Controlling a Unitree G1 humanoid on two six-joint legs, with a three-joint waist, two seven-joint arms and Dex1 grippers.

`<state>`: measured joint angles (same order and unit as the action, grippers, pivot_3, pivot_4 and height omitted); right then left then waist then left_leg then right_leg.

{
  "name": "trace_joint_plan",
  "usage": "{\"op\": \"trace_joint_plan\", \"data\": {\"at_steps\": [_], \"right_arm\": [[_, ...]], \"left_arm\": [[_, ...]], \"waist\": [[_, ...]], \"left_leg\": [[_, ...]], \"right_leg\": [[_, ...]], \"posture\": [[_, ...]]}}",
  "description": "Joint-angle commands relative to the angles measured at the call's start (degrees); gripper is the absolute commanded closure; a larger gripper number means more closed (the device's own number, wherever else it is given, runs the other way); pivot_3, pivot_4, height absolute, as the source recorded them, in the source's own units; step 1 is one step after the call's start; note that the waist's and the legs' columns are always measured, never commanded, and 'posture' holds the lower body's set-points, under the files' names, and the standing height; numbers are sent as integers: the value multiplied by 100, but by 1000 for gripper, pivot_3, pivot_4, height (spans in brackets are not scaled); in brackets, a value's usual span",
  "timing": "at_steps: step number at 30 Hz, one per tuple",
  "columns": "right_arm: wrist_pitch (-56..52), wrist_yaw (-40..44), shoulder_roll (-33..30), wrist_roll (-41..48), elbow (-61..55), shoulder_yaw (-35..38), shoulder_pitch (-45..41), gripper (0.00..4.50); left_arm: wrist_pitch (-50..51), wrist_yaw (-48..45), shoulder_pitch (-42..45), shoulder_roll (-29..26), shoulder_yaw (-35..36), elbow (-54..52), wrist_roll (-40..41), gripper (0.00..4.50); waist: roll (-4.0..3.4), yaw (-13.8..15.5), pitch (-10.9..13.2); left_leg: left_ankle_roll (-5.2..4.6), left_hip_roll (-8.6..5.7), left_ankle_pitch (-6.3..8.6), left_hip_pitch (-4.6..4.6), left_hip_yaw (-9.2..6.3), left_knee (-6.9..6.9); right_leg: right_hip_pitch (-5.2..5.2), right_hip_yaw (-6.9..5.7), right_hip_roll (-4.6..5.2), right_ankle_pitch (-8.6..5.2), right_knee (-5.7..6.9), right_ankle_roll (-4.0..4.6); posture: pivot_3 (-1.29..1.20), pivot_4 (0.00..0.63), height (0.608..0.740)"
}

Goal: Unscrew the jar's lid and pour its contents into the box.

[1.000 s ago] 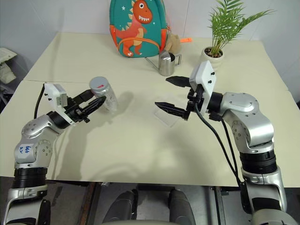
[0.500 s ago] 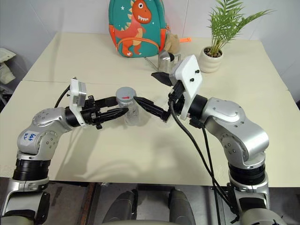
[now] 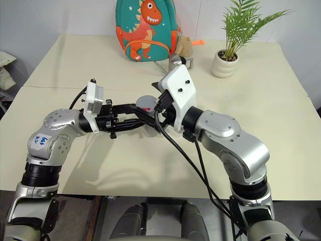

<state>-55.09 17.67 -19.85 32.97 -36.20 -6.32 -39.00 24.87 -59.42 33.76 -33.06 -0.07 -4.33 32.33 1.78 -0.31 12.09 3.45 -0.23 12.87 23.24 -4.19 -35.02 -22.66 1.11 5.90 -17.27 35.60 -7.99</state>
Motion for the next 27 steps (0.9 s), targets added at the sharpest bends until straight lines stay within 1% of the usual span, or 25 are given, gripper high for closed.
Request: {"op": "trace_joint_plan", "data": {"at_steps": [1, 17, 20, 24, 27], "right_arm": [[6, -79, 57, -51, -105, -9, -74, 0], [-169, -274, 237, -10, -206, 40, -44, 0], [-143, -240, 253, 16, -229, 46, -38, 606], [-118, -174, 257, 59, -268, 47, -18, 1903], [-66, -60, 232, 103, -235, 29, -35, 1919]], "left_arm": [[-174, -31, 200, 37, 63, -88, -41, 2573], [-334, -121, 307, 140, 84, 98, -106, 2573], [-318, -123, 324, 143, 85, 120, -100, 2573], [-316, -121, 329, 137, 79, 136, -104, 2573], [-321, -129, 352, 144, 82, 175, -105, 2573]], "waist": [[0, 1, 0], [0, -6, 0], [0, -6, 0], [0, -5, 0], [-1, -7, 0]], "left_leg": [[0, 0, 0, 0, 0, 0], [-2, 2, 1, 0, 0, 2], [-2, 2, 1, 0, 0, 2], [-2, 3, 1, 1, 0, 4], [-2, 3, 1, 1, 0, 4]], "right_leg": [[0, 0, 0, 0, 0, 0], [-2, 4, -6, 0, 0, 0], [-2, 5, -6, 0, 0, 1], [-2, 5, -7, 0, -2, 1], [-3, 5, -7, 0, -3, 1]], "posture": [[0, 150, 740], [0, 150, 740], [0, 150, 740], [0, 150, 740], [0, 150, 740]]}}
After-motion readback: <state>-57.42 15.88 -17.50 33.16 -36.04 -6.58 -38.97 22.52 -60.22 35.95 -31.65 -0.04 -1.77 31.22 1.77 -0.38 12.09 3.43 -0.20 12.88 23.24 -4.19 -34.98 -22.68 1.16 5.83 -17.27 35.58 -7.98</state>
